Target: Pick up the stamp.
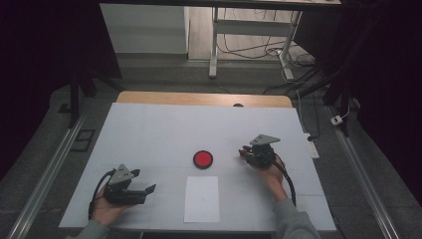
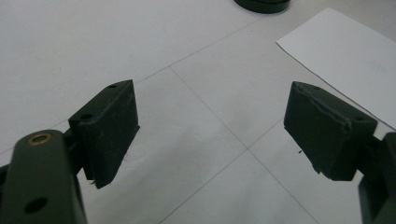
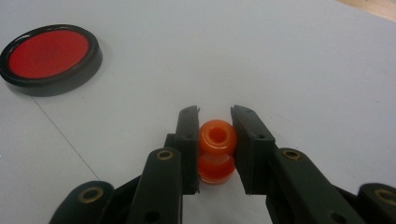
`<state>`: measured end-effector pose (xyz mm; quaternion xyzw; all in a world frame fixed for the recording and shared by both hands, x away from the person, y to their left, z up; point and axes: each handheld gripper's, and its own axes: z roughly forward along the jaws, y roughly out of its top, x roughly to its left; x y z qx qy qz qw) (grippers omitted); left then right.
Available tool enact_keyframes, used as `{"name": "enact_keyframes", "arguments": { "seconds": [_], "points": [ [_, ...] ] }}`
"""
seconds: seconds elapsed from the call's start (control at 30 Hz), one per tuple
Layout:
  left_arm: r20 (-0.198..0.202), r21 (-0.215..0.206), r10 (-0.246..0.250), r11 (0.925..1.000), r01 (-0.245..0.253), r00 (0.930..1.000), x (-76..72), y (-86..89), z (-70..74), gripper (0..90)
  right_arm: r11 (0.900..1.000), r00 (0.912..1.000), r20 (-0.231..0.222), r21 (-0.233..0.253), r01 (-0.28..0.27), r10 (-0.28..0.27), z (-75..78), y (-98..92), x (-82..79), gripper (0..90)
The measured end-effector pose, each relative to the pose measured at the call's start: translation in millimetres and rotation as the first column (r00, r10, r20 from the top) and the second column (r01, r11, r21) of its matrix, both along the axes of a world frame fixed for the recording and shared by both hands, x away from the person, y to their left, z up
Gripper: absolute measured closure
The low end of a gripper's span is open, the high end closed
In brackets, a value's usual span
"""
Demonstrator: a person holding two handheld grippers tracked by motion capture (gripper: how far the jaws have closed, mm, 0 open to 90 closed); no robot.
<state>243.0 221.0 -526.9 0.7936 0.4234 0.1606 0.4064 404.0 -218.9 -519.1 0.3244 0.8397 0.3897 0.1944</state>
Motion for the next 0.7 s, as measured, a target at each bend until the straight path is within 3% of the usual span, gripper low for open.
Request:
{"name": "enact_keyframes", "arguments": {
  "seconds": [0.7],
  "points": [
    [-0.003,0.003,0.007,1.0,-0.007,1.0,2.0,0.1,-0.6,17.8,0.998,0.9996,0.02,0.053,-0.022,0.021,9.4,0.1,-5.8,71.7]
  ]
}}
